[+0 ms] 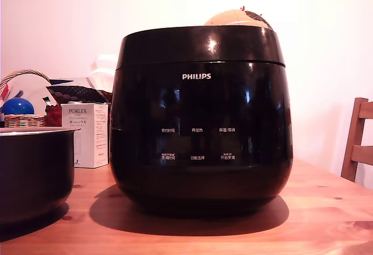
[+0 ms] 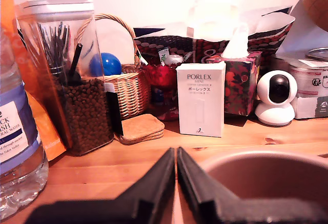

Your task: Open the rice cooker by pressing the large metal button on the top of its lid with medium force

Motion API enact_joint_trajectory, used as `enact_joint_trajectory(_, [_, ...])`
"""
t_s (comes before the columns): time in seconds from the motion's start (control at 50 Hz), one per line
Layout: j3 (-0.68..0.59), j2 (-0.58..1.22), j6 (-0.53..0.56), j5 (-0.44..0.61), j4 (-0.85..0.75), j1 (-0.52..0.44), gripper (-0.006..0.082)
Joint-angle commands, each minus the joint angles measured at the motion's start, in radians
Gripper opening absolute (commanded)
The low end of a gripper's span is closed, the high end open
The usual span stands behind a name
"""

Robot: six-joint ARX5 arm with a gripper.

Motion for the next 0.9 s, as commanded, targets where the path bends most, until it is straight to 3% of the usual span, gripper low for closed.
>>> enact_joint_trajectory(0.0, [-0.038,-0.015,-0.019,0.105,0.082,0.111,-0.0024])
enact_joint_trajectory(0.4, [-0.037,-0.015,-0.021,0.106,0.19,0.11,-0.0024])
enact_joint_trajectory(0.6, [-0.037,-0.015,-0.195,0.132,0.256,0.11,-0.0024])
enact_joint_trajectory(0.8, [-0.011,-0.014,-0.372,0.286,0.335,0.103,-0.0024])
enact_joint_trajectory(0.88, [0.024,-0.014,-0.409,0.431,0.313,0.095,-0.0024])
